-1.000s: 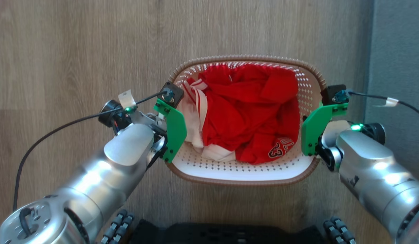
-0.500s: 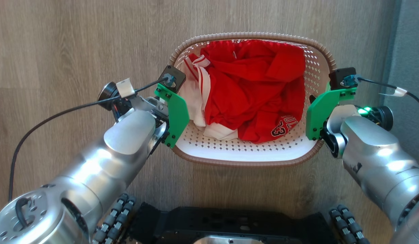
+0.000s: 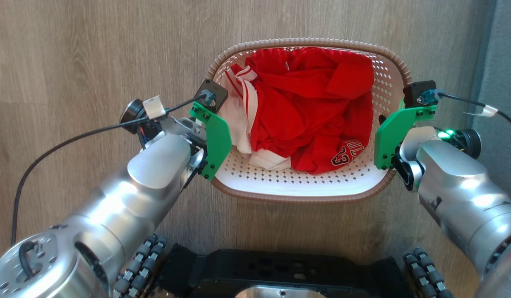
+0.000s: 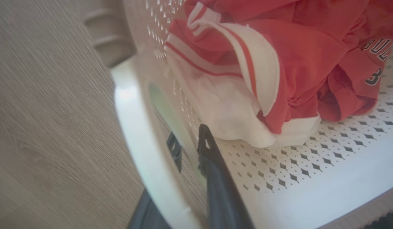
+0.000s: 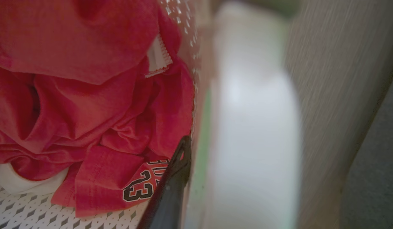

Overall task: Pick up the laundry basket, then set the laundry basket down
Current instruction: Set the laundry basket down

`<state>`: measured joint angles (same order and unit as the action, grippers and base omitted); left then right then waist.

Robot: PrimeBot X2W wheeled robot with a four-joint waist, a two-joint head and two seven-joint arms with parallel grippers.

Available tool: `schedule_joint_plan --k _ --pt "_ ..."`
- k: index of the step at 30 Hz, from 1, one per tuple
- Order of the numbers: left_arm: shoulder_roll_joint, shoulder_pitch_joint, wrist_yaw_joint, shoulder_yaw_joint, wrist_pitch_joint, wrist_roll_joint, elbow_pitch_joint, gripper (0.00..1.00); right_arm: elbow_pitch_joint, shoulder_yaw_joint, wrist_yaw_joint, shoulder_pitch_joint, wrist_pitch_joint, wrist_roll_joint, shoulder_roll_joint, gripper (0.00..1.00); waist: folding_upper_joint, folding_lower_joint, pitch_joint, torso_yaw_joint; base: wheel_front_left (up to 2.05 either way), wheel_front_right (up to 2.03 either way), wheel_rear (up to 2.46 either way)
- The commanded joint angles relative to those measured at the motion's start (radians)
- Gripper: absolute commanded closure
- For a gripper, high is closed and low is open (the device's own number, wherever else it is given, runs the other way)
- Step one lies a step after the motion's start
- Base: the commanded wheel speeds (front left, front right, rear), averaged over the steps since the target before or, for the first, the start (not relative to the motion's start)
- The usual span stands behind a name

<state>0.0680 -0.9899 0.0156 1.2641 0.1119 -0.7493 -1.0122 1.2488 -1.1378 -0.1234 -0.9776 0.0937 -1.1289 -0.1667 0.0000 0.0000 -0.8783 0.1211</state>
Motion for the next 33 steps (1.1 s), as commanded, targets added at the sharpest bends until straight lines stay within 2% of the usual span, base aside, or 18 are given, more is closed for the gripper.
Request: schedule_joint_plan --k 1,3,4,5,6,7,8,12,33 --pt "-0.018 0.001 0.016 0.016 0.0 0.018 0.045 1.0 -0.016 -0.026 -0.007 0.02 0.01 0.007 0.029 1.0 0.0 0.0 -0.005 0.003 0.0 0.0 0.0" --pt "-0.018 -0.001 0.014 0.016 0.003 0.015 0.05 1.0 -0.012 -0.025 -0.007 0.018 0.006 0.003 0.027 1.0 0.0 0.0 -0.01 0.006 0.0 0.0 0.0" --pt "-0.018 -0.002 0.011 0.016 0.004 0.012 0.052 1.0 -0.008 -0.022 -0.007 0.018 0.001 -0.001 0.026 0.94 0.0 0.0 -0.011 0.008 0.0 0.0 0.0" --pt "-0.018 -0.004 0.0 0.016 0.001 0.004 0.052 0.95 -0.005 -0.021 -0.007 0.017 -0.001 -0.004 0.024 0.6 0.0 0.0 -0.013 0.01 0.0 0.0 0.0" --pt "-0.018 -0.006 -0.017 0.016 -0.005 -0.008 0.051 0.63 -0.001 -0.018 -0.007 0.015 -0.002 -0.007 0.023 0.01 0.0 0.0 -0.016 0.011 0.0 0.0 0.0" --pt "-0.018 -0.009 -0.03 0.016 -0.01 -0.018 0.052 0.05 0.002 -0.017 -0.007 0.014 -0.004 -0.007 0.023 0.0 0.0 0.0 -0.018 0.012 0.0 0.0 0.0" --pt "-0.018 -0.011 -0.039 0.016 -0.009 -0.026 0.05 0.0 0.005 -0.018 -0.007 0.012 -0.006 -0.007 0.023 0.0 0.0 0.0 -0.02 0.013 0.0 0.0 0.0" --pt "-0.018 -0.014 -0.05 0.016 0.003 -0.039 0.048 0.0 0.013 -0.016 -0.007 0.007 0.003 -0.008 0.02 0.0 0.0 0.0 -0.025 0.019 0.0 0.0 0.0" --pt "-0.018 -0.006 -0.047 0.016 0.053 -0.047 0.057 0.0 0.027 -0.046 -0.007 -0.032 0.018 0.02 0.008 0.0 0.0 0.0 -0.027 0.033 0.0 0.0 0.0"
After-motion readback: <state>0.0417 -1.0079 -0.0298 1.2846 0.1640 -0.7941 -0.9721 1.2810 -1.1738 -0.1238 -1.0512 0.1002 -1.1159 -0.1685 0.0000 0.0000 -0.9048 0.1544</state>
